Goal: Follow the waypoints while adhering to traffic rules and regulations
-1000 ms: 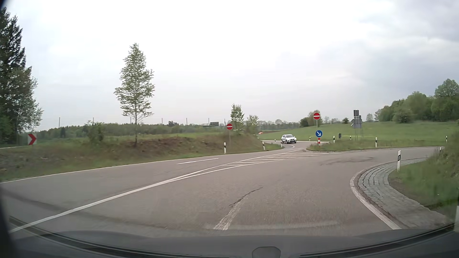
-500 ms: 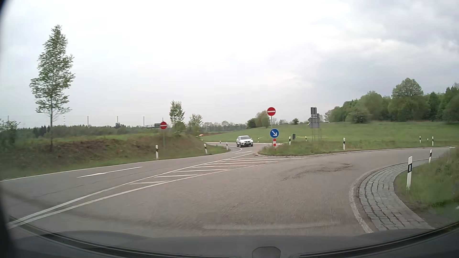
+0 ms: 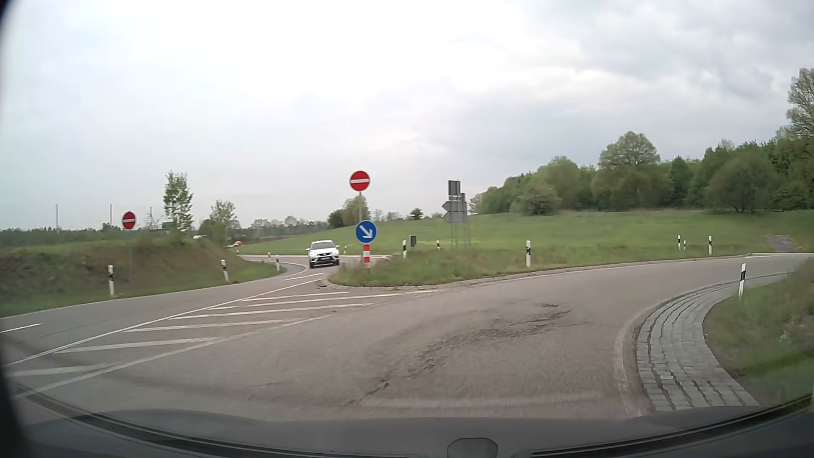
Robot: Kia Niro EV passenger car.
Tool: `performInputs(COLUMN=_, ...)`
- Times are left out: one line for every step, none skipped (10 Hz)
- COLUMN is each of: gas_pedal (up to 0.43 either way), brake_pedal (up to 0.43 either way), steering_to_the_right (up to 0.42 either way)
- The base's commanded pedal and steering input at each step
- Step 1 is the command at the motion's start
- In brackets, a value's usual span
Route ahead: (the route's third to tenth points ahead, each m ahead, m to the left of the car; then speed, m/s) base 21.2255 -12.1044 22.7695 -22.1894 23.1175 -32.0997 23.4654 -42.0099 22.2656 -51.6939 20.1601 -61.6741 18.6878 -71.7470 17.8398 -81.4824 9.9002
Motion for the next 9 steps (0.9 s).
performInputs(gas_pedal=0.000, brake_pedal=0.000, steering_to_the_right=0.213)
performInputs(gas_pedal=0.000, brake_pedal=0.000, steering_to_the_right=0.213)
performInputs(gas_pedal=0.000, brake_pedal=0.000, steering_to_the_right=0.215)
performInputs(gas_pedal=0.000, brake_pedal=0.000, steering_to_the_right=0.216)
performInputs(gas_pedal=0.000, brake_pedal=0.000, steering_to_the_right=0.219)
performInputs(gas_pedal=0.000, brake_pedal=0.000, steering_to_the_right=0.220)
performInputs(gas_pedal=0.000, brake_pedal=0.000, steering_to_the_right=0.221)
performInputs(gas_pedal=0.000, brake_pedal=0.000, steering_to_the_right=0.223)
performInputs(gas_pedal=0.000, brake_pedal=0.006, steering_to_the_right=0.225)
